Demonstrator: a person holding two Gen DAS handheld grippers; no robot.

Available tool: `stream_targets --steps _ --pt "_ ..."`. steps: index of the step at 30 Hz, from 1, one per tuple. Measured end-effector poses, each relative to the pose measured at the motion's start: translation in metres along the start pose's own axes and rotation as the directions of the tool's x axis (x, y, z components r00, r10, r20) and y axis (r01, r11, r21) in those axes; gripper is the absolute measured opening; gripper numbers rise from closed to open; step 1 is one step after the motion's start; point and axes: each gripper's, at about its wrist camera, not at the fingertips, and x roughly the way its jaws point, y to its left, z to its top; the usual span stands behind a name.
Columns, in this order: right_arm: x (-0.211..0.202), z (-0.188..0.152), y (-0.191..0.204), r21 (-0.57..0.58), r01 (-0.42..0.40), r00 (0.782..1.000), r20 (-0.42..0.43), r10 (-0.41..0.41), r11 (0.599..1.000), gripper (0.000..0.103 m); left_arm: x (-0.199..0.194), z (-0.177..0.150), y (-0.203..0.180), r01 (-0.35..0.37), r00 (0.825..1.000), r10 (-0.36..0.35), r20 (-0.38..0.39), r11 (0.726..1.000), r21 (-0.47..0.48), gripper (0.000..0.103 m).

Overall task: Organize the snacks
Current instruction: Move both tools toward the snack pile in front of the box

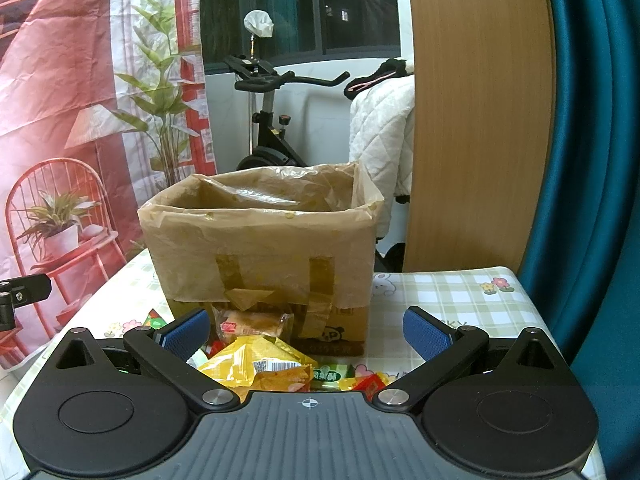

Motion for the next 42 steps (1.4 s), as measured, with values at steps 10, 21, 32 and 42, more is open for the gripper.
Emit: stream_targets --steps 10,21,32,42 --pt "0.0 -0.001 0.001 0.0 0.002 1.0 0.0 -0.002 1.0 0.102 -0.001 0.0 0.005 0.007 1.0 -0.007 0.002 1.0 0.0 0.103" --pt "0.0 -0.001 0.001 -0.001 -0.005 1.0 0.001 0.005 1.0 0.103 -0.001 0.0 0.007 0.012 1.0 -0.011 0.025 1.0 -0.021 0.103" --pt "0.003 -0.007 0.006 -0.02 -0.014 1.0 -0.006 0.014 1.0 0.103 0.004 -0.011 0.009 0.087 0.995 -0.085 0.054 0.996 -0.028 0.103" --pt "0.011 -0.025 0.009 -0.033 -0.02 1.0 -0.005 0.02 0.999 0.102 0.01 -0.024 0.017 0.124 0.991 -0.13 -0.029 0.982 -0.146 0.103"
